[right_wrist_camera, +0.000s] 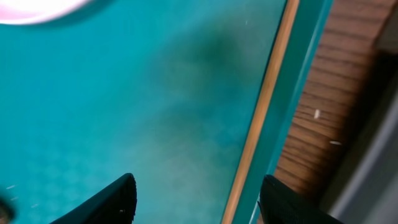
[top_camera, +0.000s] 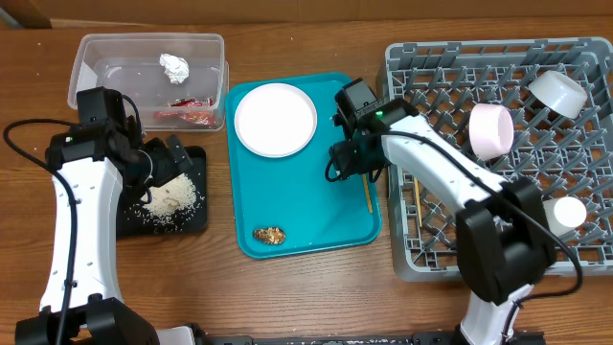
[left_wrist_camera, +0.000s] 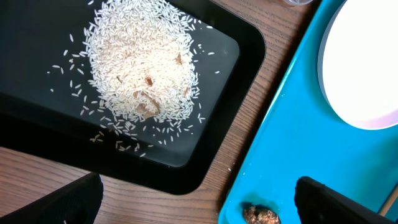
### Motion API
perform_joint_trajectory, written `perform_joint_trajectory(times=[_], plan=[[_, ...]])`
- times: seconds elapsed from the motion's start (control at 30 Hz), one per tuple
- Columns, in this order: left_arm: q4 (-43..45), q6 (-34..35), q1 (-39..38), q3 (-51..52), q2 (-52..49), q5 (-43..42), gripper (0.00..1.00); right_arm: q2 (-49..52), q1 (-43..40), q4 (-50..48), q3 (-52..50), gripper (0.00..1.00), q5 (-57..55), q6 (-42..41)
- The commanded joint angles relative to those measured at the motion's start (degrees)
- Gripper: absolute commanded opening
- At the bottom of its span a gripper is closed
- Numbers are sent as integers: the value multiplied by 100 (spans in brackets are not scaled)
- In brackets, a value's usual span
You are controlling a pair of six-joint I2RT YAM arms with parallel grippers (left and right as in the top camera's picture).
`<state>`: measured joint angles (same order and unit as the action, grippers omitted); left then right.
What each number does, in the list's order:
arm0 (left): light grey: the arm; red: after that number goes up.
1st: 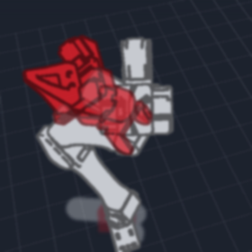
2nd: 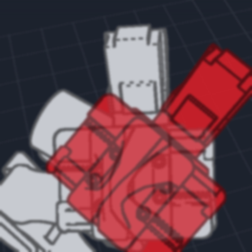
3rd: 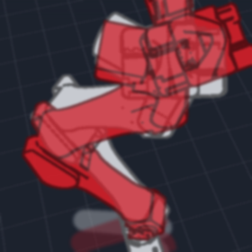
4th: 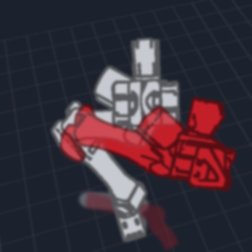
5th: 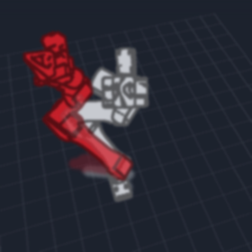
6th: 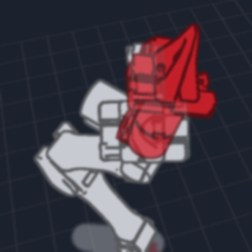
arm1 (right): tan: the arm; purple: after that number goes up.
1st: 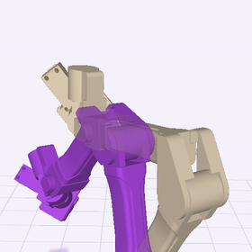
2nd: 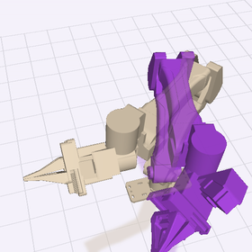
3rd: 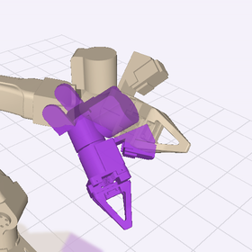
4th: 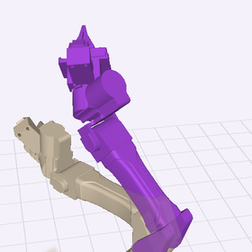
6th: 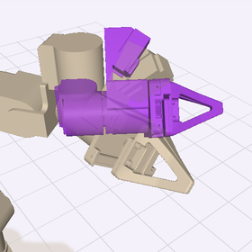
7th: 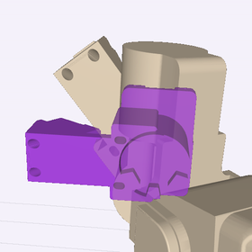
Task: Sort waste into correct bins and load items into the dishwasher
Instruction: 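Move the right gripper back to the teal tray and grasp the second chopstick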
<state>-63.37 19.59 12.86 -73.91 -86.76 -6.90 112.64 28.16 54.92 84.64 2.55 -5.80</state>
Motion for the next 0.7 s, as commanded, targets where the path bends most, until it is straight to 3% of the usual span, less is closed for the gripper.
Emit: perform_joint_trajectory(times=[0.0,0.5,0.57,0.67], plan=[[20,81,9,-109,83,-61,100,249,28,-70,57,66,-9,24],[22,81,9,-109,83,-61,100,901,28,-57,50,66,15,-20],[22,81,9,-111,83,-61,100,901,28,-44,50,60,15,-20],[20,79,9,-111,83,-61,100,901,28,-15,48,38,13,-44]])
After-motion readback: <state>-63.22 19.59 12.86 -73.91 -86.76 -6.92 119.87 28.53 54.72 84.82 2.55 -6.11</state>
